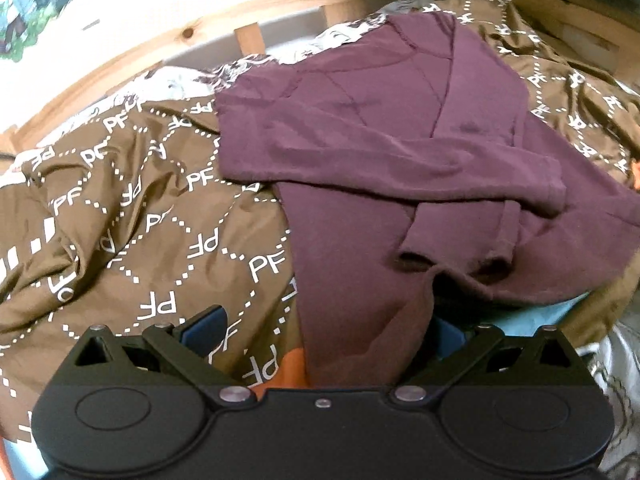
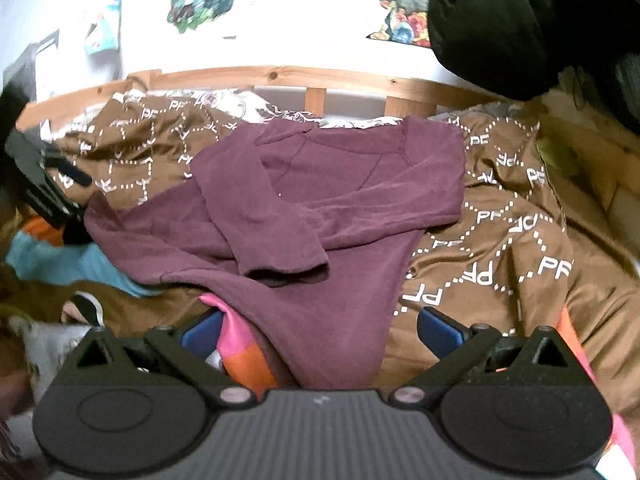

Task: Fold small clothes

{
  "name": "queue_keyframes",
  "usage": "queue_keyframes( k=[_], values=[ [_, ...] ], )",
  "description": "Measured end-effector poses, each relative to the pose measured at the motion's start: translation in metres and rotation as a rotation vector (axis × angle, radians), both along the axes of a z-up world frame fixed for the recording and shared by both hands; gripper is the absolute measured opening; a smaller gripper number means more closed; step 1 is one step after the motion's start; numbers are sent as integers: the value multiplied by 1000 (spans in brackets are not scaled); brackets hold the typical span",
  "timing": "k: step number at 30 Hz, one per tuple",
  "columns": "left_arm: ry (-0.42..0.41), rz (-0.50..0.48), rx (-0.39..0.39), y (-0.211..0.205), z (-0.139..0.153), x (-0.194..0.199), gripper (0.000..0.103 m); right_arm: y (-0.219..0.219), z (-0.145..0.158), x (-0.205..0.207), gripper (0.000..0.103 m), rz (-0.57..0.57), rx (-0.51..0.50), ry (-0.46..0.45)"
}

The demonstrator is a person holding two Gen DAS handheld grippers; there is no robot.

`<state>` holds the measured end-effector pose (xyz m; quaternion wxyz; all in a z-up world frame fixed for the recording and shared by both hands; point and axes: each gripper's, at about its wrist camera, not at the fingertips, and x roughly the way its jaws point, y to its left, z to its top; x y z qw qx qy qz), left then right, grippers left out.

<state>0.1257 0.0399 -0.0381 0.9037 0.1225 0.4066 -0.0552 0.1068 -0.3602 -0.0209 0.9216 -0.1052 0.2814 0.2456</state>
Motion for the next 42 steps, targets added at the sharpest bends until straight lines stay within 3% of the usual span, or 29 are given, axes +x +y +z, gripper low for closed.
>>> queue_keyframes(
  k=[5,10,16,20,29,31,33,36,42],
  values=[
    [4,20,-57,6,5,8,96,-1,1,1,102,-4,45,25],
    [0,15,-81,5,9,12,89,6,1,-5,102,89,95,44],
    [6,16,-78,-1,6,16,80,41,-12,-9,101,123,-38,9],
    [2,13,-74,-4,3,15,72,51,-20,-3,95,93,-39,8],
    [44,8,-47,3,-16,-4,47,51,-15,-2,88,74,31,-27],
    [43,8,-50,6,-17,-7,37,49,-13,-1,88,72,52,-29],
    [32,5,-60,8,-14,-9,18,49,-10,-2,87,65,61,-46],
    [-5,-3,-38,3,-7,-8,6,50,-8,-1,83,44,66,-62],
    [-93,25,-22,-5,13,-1,5,57,-13,-7,78,62,-15,-70]
  ],
)
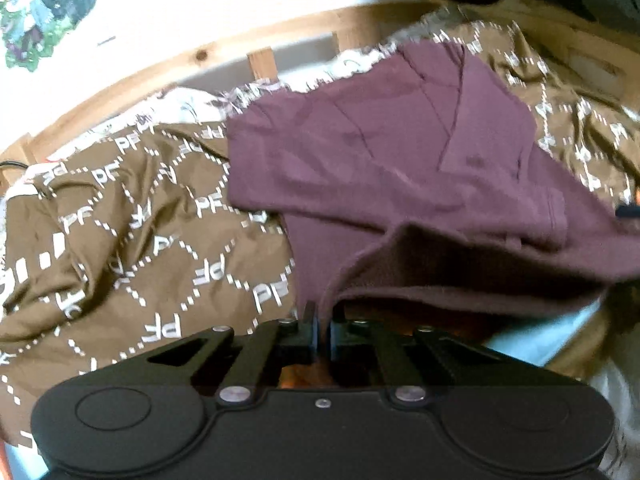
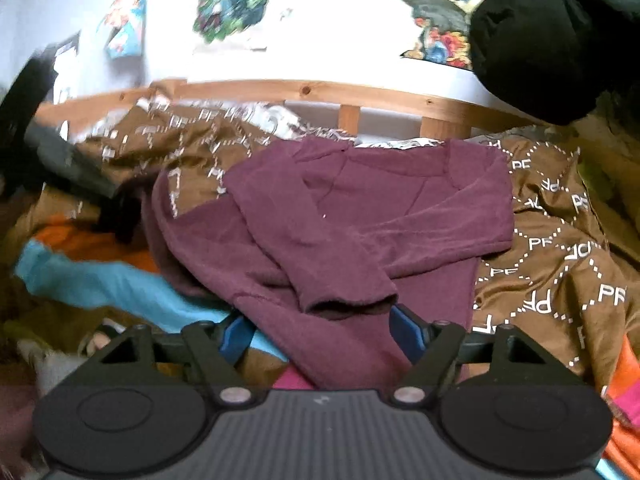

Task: Fold small clothes
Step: 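Grasp the hem of the top with both tools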

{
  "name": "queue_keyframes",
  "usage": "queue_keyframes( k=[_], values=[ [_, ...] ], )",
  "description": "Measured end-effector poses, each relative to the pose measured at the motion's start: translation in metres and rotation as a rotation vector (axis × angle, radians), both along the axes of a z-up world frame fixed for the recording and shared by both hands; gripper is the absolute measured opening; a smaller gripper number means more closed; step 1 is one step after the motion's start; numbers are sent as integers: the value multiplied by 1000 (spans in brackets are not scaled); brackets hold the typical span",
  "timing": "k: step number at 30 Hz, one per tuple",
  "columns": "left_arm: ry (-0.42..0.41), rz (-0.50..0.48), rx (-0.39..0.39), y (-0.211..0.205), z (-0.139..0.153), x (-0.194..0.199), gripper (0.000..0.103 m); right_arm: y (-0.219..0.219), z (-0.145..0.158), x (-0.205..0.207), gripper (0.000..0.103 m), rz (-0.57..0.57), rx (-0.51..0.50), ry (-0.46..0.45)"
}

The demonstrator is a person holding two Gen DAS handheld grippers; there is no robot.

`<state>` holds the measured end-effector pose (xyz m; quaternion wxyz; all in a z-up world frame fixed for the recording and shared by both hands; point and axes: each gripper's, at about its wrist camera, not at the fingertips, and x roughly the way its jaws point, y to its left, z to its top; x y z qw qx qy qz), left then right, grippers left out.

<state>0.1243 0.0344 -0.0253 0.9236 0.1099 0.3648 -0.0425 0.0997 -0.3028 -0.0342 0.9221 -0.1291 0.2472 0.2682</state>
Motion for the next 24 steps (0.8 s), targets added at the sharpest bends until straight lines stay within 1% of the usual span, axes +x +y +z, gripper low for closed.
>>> queue_keyframes(
  k=[3,4,6,7,8,9,11,13,14,17,19,21,24],
  values=[
    [-38,32,-25,2,12,2,4,4,-5,-5,76,9,-80,-3],
    [-46,41,-37,3,15,2,4,3,-5,-6,73,5,-93,1],
    [-63,52,-56,5,21,-2,4,-1,-4,-10,60,5,-109,6],
    [-73,54,-61,5,23,-6,4,-2,-2,-13,47,12,-115,7],
    [-81,54,-66,6,24,-11,4,-2,-1,-16,38,18,-125,2],
    [-90,55,-71,6,24,-16,4,-1,1,-21,33,26,-138,-13],
    [-100,59,-91,7,25,-27,4,0,7,-29,17,31,-147,-37],
    [-111,62,-116,9,26,-39,4,-1,14,-32,8,10,-135,-49],
    [-120,63,-123,9,26,-45,4,-3,17,-32,6,-6,-124,-51],
    [-153,68,-141,7,32,-64,3,-10,29,-34,5,-73,-65,-68],
    [-171,64,-163,8,38,-76,3,-14,42,-41,5,-107,-29,-103],
    [-189,59,-177,10,45,-90,3,-18,55,-51,5,-121,-11,-141],
    [-207,43,-197,17,59,-114,3,-22,73,-72,5,-112,9,-165]
  ],
)
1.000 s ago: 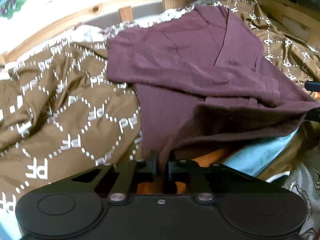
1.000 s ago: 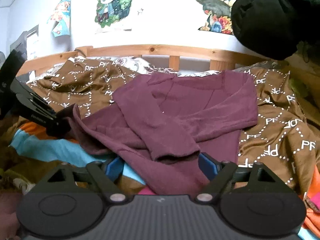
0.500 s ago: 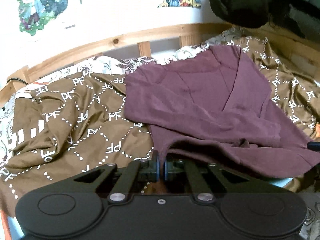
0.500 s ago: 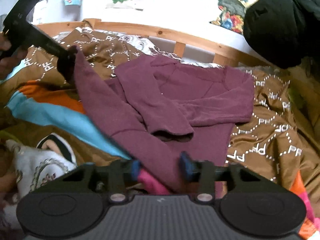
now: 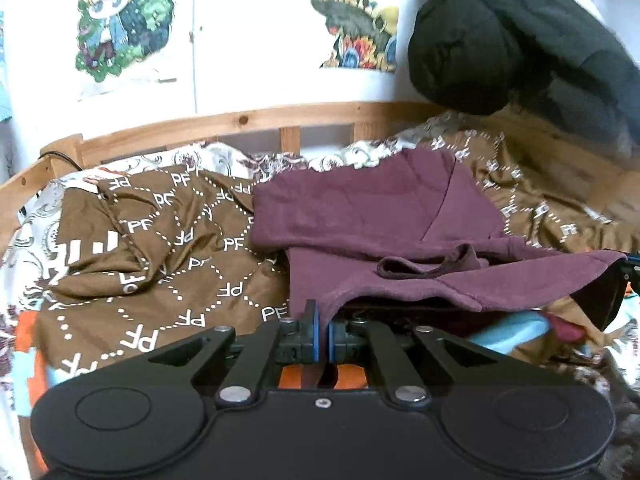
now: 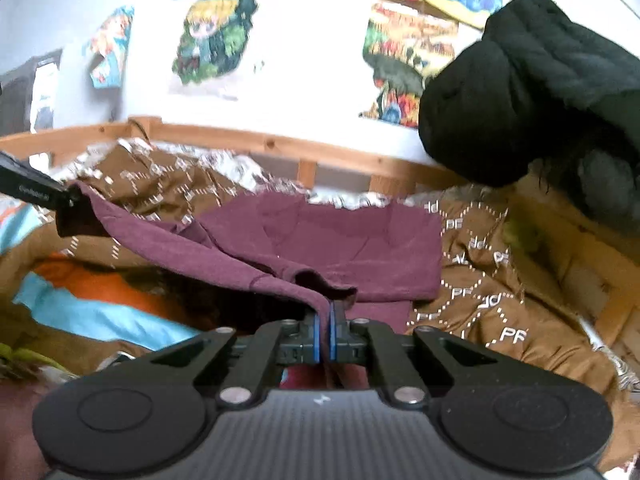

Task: Fold small clothes
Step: 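Grasp the hem of the top with both tools, then lift the hem with both tools and fold it over toward the collar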

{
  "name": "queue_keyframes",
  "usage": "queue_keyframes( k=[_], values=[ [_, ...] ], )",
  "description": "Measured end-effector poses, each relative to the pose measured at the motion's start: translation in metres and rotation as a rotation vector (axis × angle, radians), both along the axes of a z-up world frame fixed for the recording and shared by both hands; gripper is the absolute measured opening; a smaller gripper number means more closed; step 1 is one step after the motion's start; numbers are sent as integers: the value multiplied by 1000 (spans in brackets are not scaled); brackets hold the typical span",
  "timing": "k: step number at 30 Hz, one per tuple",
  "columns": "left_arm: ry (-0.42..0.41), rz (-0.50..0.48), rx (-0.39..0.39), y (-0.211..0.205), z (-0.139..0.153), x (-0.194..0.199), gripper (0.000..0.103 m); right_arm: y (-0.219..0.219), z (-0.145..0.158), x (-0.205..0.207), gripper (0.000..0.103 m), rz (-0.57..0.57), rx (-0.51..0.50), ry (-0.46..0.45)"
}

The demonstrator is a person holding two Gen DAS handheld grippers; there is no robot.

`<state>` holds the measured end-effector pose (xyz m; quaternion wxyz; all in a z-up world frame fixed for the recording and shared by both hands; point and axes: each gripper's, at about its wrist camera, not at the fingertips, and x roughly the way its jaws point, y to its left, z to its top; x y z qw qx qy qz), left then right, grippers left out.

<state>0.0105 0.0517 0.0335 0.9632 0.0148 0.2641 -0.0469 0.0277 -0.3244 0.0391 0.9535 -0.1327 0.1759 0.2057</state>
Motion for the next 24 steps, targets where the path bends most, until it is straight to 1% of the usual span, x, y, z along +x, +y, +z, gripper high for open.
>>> queue_keyframes(
  k=[2,4,8,9,12,14,17,21,24],
  values=[
    [-7,-20,-2,5,11,-17,3,-2,12,-17,5,22,-3,-11],
    [-6,-52,4,10,23,-36,3,-6,24,-35,5,51,0,-2],
    [20,-105,-1,15,46,-62,3,-17,49,-62,5,118,12,59],
    [16,-117,-2,16,53,-67,3,-20,57,-68,5,134,19,75],
    [5,-136,-10,15,74,-64,3,-25,77,-74,5,152,11,52],
    [10,-133,8,12,85,-46,3,-24,88,-64,5,156,13,36],
    [25,-102,69,2,96,-5,4,-14,94,-33,5,158,-40,-23],
    [60,-63,153,-8,100,66,4,2,97,33,5,145,-79,-68],
    [58,-52,229,-15,90,126,4,12,90,97,5,141,-99,-88]
  ],
)
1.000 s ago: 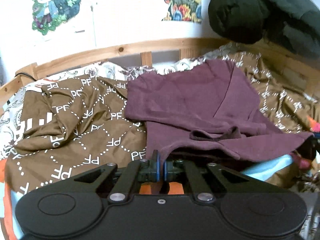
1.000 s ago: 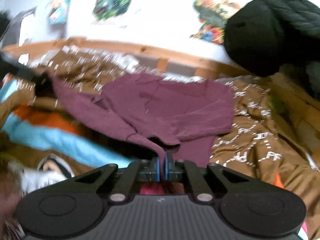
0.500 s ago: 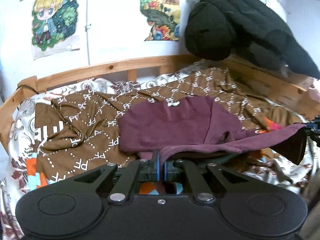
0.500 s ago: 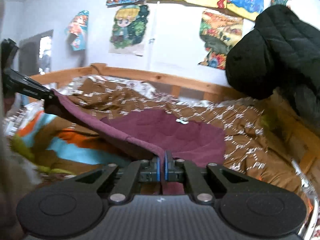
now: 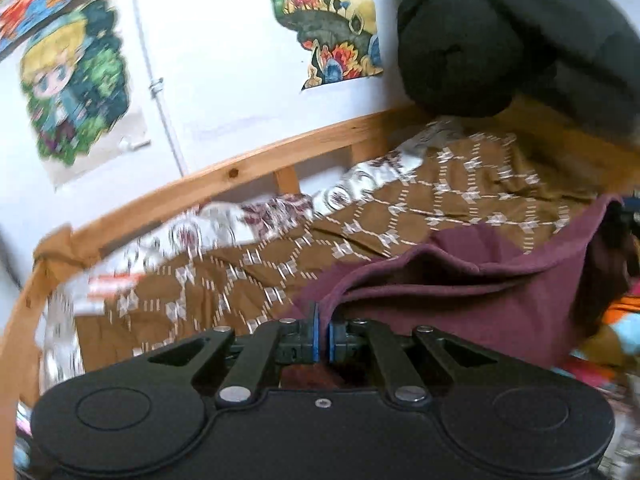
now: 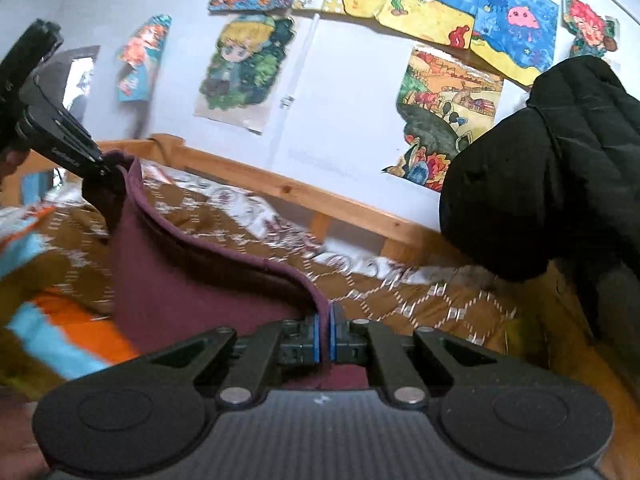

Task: Fold small clothes
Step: 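Lift the hem with both tools and fold it over toward the collar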

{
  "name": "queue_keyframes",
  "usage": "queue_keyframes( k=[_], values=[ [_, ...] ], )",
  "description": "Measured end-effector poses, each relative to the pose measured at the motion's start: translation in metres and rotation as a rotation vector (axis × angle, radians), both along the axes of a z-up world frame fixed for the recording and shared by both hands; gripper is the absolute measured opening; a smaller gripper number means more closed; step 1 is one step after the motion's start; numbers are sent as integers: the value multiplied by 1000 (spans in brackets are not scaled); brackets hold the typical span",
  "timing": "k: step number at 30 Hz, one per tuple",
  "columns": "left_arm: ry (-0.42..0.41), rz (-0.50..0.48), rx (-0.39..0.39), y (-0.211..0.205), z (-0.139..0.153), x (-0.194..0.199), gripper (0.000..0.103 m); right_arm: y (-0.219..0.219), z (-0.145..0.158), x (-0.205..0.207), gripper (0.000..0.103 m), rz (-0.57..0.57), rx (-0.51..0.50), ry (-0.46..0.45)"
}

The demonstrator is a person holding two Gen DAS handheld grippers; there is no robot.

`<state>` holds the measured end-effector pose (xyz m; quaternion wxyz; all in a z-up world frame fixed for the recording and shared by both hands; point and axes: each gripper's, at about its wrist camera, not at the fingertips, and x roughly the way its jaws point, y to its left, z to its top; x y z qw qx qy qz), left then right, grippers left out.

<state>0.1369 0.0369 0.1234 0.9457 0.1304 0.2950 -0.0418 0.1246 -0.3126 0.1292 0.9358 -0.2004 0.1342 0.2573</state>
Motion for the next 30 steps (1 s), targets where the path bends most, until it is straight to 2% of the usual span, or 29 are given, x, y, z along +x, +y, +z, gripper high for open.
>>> queue_keyframes(
  k=[2,6,8,12,13,16,18,19,21,22,23,24,25,26,30],
  values=[
    [4,20,32,-3,-16,40,4,2,-11,45,5,-3,14,15],
    [66,69,-21,9,-50,109,4,2,-38,135,5,-50,75,128],
    [100,79,-20,13,-67,138,4,4,-54,171,6,-58,85,167],
    [157,104,-15,24,-101,180,4,14,-89,224,6,-68,77,221],
    [170,113,-25,27,-108,189,4,18,-99,234,6,-54,60,272],
    [215,135,-60,34,-130,211,5,21,-124,253,7,-67,61,303],
    [242,138,-83,37,-143,219,7,18,-138,259,15,-87,87,339],
    [251,132,-100,38,-148,221,9,16,-144,260,26,-100,106,358],
    [257,112,-141,41,-155,222,25,8,-154,263,39,-112,151,403],
    [250,100,-166,44,-156,221,32,3,-157,264,53,-116,171,422],
    [242,89,-190,47,-155,219,52,-1,-158,264,69,-124,188,431],
    [227,80,-217,51,-154,216,70,-6,-158,263,76,-132,210,435],
    [206,75,-242,57,-152,212,76,-12,-157,262,86,-133,235,436],
    [189,72,-264,62,-149,207,82,-17,-153,260,93,-131,259,439],
    [167,65,-353,87,-142,181,82,-30,-141,243,99,-131,301,426]
  ],
)
